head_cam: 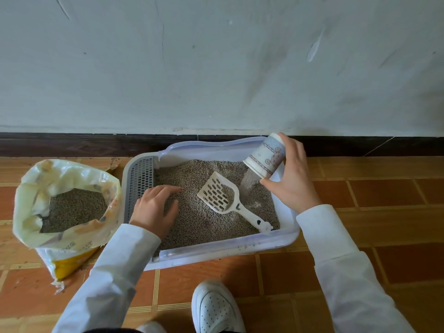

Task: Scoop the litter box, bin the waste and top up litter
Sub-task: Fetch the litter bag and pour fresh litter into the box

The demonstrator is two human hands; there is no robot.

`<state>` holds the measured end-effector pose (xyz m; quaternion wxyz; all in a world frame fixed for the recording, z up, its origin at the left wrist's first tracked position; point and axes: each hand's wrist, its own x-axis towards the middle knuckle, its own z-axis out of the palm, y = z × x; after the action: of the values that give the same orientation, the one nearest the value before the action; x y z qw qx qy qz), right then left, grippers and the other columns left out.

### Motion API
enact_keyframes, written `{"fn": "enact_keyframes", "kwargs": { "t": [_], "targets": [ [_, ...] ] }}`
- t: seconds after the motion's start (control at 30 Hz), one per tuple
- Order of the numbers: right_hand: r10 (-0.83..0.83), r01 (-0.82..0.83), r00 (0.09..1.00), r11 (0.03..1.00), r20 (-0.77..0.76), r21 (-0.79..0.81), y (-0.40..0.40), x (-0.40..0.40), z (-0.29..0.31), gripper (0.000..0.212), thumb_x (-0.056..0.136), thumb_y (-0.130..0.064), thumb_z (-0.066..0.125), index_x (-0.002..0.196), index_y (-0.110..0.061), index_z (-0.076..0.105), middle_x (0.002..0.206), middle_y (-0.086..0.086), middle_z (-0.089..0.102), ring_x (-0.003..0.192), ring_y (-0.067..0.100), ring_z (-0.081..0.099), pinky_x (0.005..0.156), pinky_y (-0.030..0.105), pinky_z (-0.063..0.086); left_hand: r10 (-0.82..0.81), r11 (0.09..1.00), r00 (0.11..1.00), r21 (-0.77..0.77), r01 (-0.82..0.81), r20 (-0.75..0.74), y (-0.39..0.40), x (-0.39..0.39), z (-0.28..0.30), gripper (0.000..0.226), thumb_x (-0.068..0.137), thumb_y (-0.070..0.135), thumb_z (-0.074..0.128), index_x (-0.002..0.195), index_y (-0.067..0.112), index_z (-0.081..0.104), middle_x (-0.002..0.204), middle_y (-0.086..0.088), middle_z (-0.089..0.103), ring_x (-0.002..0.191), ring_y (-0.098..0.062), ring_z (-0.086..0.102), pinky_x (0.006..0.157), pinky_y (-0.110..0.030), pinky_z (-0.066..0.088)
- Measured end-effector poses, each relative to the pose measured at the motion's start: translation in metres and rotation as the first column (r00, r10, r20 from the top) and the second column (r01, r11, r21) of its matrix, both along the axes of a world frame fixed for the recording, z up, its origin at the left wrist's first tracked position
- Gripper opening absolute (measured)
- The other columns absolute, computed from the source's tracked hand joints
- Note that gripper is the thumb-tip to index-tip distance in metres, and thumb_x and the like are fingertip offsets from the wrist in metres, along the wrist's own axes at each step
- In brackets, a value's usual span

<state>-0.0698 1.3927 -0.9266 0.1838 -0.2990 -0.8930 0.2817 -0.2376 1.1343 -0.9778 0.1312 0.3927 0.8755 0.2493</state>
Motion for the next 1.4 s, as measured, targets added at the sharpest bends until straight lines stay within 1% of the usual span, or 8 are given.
{"fn": "enact_keyframes", "kwargs": {
  "t": [0.27, 0.47, 0.6, 0.73, 0.83, 0.97, 1.2, 1.4],
  "targets": [
    [0.05, -0.049, 0.999, 0.997, -0.013, 0.064, -0.016, -0.022, 0.004, 0.102, 0.064, -0.006, 0.083, 0.147, -0.015, 0.024, 0.141, 0.004, 0.031, 0.134, 0.015, 0.028, 0.108, 0.014, 0.017, 0.032, 0.999, 0.999, -0.03, -0.033, -0.03, -0.009, -0.004, 0.005, 0.049, 0.084, 0.042, 0.035, 0.115, 0.017, 0.063, 0.114, -0.005, 0.066, 0.107, -0.03, 0.058, 0.088, -0.047, 0.049],
    [0.05, -0.052, 0.998, 0.995, -0.034, -0.086, -0.036, -0.042, 0.007, 0.102, 0.065, -0.028, 0.086, 0.146, -0.02, 0.025, 0.14, -0.003, 0.033, 0.127, 0.001, 0.024, 0.101, 0.007, 0.017, 0.063, 0.998, 0.994, 0.002, -0.063, -0.087, -0.021, -0.008, 0.013, 0.038, 0.086, 0.034, 0.045, 0.114, 0.015, 0.063, 0.112, -0.008, 0.066, 0.104, -0.031, 0.06, 0.085, -0.049, 0.052],
    [0.077, -0.091, 0.995, 0.965, -0.066, -0.246, -0.054, -0.065, 0.007, 0.099, 0.064, -0.039, 0.084, 0.144, -0.023, 0.027, 0.138, -0.003, 0.034, 0.128, 0.005, 0.032, 0.105, 0.024, 0.031, 0.113, 0.986, 0.981, 0.136, -0.092, -0.155, -0.035, -0.015, 0.019, 0.029, 0.083, 0.006, 0.065, 0.111, 0.01, 0.065, 0.108, -0.012, 0.066, 0.094, -0.031, 0.064, 0.08, -0.043, 0.054],
    [0.181, -0.19, 0.982, 0.917, -0.058, -0.352, -0.083, -0.103, 0.015, 0.095, 0.064, -0.046, 0.082, 0.141, -0.027, 0.031, 0.134, -0.008, 0.037, 0.125, 0.008, 0.04, 0.105, 0.031, 0.037, 0.317, 0.926, 0.925, 0.278, -0.255, -0.208, -0.058, -0.027, 0.039, 0.022, 0.084, 0.007, 0.063, 0.105, 0.011, 0.068, 0.096, -0.006, 0.066, 0.078, -0.024, 0.06, 0.069, -0.032, 0.05],
    [0.296, -0.303, 0.952, 0.867, -0.082, -0.395, -0.111, -0.135, 0.021, 0.092, 0.066, -0.043, 0.083, 0.14, -0.027, 0.031, 0.13, -0.01, 0.037, 0.121, 0.005, 0.041, 0.098, 0.018, 0.035, 0.51, 0.851, 0.821, 0.294, -0.436, -0.258, -0.087, -0.042, 0.049, 0.02, 0.083, 0.014, 0.06, 0.101, 0.011, 0.069, 0.097, -0.01, 0.067, 0.086, -0.032, 0.06, 0.073, -0.039, 0.049],
    [0.454, -0.461, 0.885, 0.814, -0.108, -0.353, -0.155, -0.177, 0.025, 0.092, 0.066, -0.039, 0.085, 0.14, -0.021, 0.032, 0.129, -0.005, 0.038, 0.115, 0.001, 0.039, 0.085, 0.0, 0.031, 0.617, 0.784, 0.709, 0.197, -0.588, -0.342, -0.134, -0.063, 0.045, 0.03, 0.079, 0.022, 0.054, 0.103, 0.008, 0.065, 0.096, -0.015, 0.062, 0.09, -0.039, 0.051, 0.077, -0.045, 0.042],
    [0.702, -0.696, 0.709, 0.711, 0.065, -0.1, -0.226, -0.224, 0.019, 0.099, 0.065, -0.045, 0.082, 0.142, -0.015, 0.027, 0.134, 0.004, 0.036, 0.123, 0.017, 0.037, 0.103, 0.031, 0.039, 0.832, 0.551, 0.545, 0.047, -0.833, -0.105, -0.169, -0.06, 0.042, 0.037, 0.082, 0.044, 0.063, 0.082, 0.011, 0.045, 0.068, -0.003, 0.05, 0.064, -0.027, 0.048, 0.055, -0.033, 0.036],
    [0.77, -0.794, 0.602, 0.605, 0.211, 0.055, -0.254, -0.23, 0.004, 0.102, 0.065, -0.045, 0.08, 0.143, -0.008, 0.026, 0.137, 0.008, 0.037, 0.128, 0.023, 0.037, 0.11, 0.036, 0.036, 0.816, 0.576, 0.572, 0.041, -0.816, -0.078, -0.171, -0.057, 0.035, 0.038, 0.092, 0.031, 0.052, 0.063, 0.01, 0.04, 0.049, -0.005, 0.042, 0.045, -0.025, 0.038, 0.044, -0.025, 0.027]
  ]
}}
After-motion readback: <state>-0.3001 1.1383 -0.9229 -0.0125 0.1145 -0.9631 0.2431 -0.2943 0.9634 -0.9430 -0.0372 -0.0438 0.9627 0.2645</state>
